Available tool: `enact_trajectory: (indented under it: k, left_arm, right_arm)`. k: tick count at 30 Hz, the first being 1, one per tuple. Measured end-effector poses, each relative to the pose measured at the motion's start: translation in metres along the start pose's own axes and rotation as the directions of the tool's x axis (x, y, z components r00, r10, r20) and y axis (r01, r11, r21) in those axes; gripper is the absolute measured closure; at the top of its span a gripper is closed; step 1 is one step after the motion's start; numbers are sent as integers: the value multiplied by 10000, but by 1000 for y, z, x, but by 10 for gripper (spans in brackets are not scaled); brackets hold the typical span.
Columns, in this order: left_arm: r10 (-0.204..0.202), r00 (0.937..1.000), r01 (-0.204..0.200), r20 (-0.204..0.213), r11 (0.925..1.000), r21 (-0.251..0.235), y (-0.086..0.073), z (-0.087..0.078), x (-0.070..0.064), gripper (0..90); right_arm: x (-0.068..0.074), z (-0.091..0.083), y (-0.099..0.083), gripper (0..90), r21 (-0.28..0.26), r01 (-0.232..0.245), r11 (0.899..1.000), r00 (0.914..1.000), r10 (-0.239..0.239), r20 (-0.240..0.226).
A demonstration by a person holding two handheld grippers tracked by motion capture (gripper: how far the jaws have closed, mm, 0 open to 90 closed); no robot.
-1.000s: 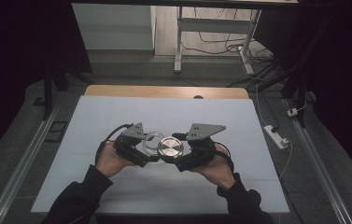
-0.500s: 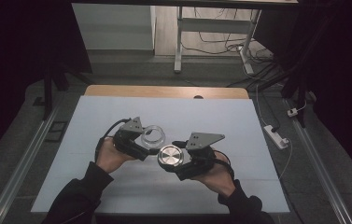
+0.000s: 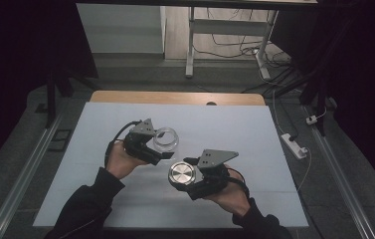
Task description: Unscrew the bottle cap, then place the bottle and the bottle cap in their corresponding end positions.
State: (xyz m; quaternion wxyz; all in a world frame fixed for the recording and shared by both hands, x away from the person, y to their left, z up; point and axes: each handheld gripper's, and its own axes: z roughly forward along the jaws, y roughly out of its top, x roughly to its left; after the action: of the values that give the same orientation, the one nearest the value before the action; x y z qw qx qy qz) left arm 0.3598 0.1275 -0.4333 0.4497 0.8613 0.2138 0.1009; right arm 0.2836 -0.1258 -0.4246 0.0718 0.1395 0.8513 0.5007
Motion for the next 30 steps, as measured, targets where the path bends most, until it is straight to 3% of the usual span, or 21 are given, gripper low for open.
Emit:
enact_trajectory:
  k: [23, 30]
  left_arm:
    - [28, 9997, -27, -240, 10000, 18, 14, 14, 16, 156]
    - [-148, 9994, 144, -322, 9998, -123, 15, 19, 21, 156]
  right_arm:
    - [11, 19, -22, 198, 359, 115, 9993, 9998, -109, -161]
    - [11, 24, -26, 198, 414, 107, 9991, 9999, -102, -118]
